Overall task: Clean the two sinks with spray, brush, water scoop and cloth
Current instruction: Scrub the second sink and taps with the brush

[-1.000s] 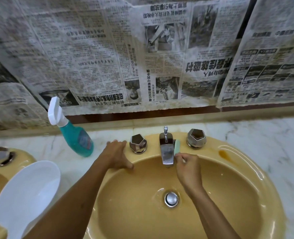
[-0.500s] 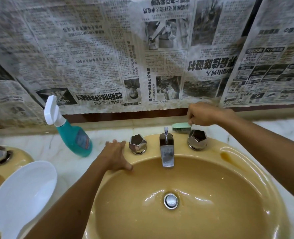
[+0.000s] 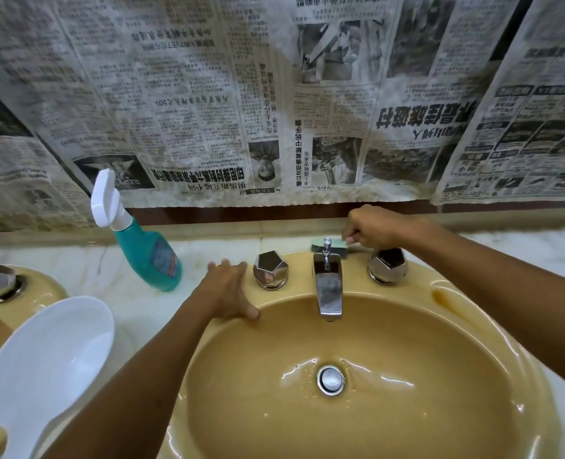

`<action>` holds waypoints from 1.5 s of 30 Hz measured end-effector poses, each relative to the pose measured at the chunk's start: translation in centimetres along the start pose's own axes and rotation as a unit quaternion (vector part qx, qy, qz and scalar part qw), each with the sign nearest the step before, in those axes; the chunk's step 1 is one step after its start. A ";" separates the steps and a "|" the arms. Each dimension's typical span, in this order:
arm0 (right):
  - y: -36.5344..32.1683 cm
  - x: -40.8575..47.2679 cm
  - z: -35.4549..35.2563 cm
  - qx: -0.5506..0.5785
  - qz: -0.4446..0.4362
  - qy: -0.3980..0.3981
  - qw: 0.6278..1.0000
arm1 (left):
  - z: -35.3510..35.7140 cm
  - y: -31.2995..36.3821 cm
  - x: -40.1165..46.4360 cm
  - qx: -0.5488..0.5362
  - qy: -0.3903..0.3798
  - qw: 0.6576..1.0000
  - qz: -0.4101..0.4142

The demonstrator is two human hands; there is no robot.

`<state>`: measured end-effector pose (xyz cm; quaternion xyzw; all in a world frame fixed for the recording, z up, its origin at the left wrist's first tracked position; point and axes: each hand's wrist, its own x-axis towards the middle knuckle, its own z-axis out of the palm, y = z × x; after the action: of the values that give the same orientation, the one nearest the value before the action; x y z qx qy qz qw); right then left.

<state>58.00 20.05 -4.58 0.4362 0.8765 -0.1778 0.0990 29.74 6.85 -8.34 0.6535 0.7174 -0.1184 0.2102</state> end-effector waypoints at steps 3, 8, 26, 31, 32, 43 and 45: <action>-3.5 2.1 -0.6 0.025 -0.001 -0.010 1.000 | 0.2 -0.2 0.0 -0.009 -0.004 1.000 -0.010; -8.5 4.4 -1.9 0.049 -0.009 -0.061 0.997 | 0.4 -0.3 -0.1 -0.002 0.009 1.000 0.000; -26.1 0.3 4.8 0.008 0.138 0.091 0.986 | 4.2 -7.1 -8.2 -0.146 0.054 0.986 -0.052; -25.8 -5.9 8.1 -0.103 0.184 0.084 0.974 | 5.5 -7.2 -8.2 -0.134 0.073 0.987 -0.051; -26.0 -5.6 8.1 -0.111 0.195 0.090 0.970 | 5.4 -7.2 -7.9 -0.130 0.074 0.988 -0.049; -29.3 -2.6 7.8 -0.196 0.165 0.080 0.963 | 6.6 -10.5 -11.6 -0.476 0.121 0.871 -0.015; -29.2 -1.7 7.3 -0.174 0.174 0.087 0.965 | 8.0 -11.4 -12.1 -0.493 0.127 0.861 0.005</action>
<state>35.79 -0.31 -4.19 0.5715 0.8101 0.0358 0.1262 20.38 -8.79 -11.09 0.4780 0.6992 0.3359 0.4120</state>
